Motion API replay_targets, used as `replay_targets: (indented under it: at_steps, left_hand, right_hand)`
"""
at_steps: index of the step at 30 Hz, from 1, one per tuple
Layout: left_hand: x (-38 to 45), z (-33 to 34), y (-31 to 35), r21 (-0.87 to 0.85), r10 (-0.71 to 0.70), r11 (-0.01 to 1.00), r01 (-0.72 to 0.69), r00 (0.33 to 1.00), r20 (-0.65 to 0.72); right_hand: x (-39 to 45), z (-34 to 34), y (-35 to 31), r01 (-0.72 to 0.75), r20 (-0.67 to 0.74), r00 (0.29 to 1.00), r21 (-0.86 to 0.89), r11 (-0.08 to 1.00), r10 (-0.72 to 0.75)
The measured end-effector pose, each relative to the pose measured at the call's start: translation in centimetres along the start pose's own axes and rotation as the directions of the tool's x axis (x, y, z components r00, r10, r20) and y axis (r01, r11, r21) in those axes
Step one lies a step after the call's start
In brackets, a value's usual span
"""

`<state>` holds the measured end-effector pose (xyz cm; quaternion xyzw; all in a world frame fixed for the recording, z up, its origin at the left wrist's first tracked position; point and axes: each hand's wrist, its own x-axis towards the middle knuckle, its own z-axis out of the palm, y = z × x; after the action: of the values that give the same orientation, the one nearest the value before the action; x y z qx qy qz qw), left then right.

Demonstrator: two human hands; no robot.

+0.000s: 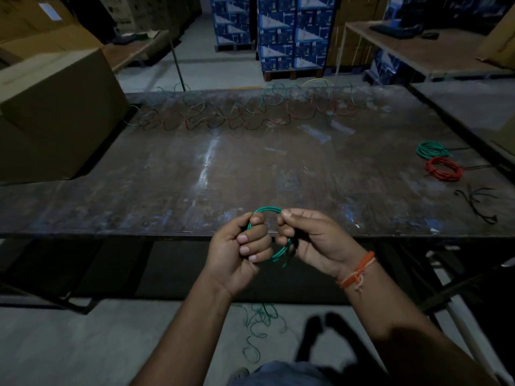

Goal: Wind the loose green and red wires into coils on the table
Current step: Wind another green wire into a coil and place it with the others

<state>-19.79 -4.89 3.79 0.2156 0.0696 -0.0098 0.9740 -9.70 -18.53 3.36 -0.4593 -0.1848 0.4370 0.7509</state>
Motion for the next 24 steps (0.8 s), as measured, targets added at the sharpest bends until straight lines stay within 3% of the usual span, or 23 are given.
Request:
replay_targets:
  at_steps: [5, 8, 11, 14, 19, 22, 24]
  left_hand:
    - [0.0, 0.0, 0.0, 0.078, -0.018, 0.997, 0.022, 0.998, -0.063]
    - [-0.1, 0.2, 0.5, 0.090, -0.048, 0.994, 0.057, 0.994, -0.095]
    - [-0.4, -0.6, 1.8, 0.023, -0.024, 0.999, 0.026, 0.997, -0.080]
    - [-1.0, -2.1, 3.9, -0.096, 0.051, 0.994, -0.053, 0.999, -0.019]
    - [-1.7, -2.5, 5.9, -0.077, 0.252, 0.961, -0.266, 0.955, -0.153]
    - [-1.4, -2.5, 6.1, -0.048, 0.319, 0.941, -0.334, 0.927, -0.197]
    - [-1.0, -2.4, 5.9, 0.023, 0.363, 0.929, -0.368, 0.900, -0.241]
  right_hand:
    - [0.0, 0.3, 0.3, -0.051, -0.058, 0.997, -0.081, 0.995, 0.046]
    - [0.0, 0.9, 0.9, 0.042, -0.088, 0.993, -0.332, 0.942, -0.075]
    - [-0.2, -0.3, 1.0, 0.124, -0.044, 0.981, -0.602, 0.789, -0.188]
    - [-0.9, -3.5, 1.2, 0.109, -0.062, 0.979, -0.642, 0.759, -0.194]
    - [-2.1, -7.4, 2.2, 0.092, -0.231, 0.928, -0.619, 0.780, -0.293]
    - [-2.6, -7.4, 2.6, 0.076, -0.213, 0.904, -0.773, 0.629, -0.371]
    - [-3.1, -6.2, 2.3, 0.146, -0.054, 0.905, -0.892, 0.427, -0.421]
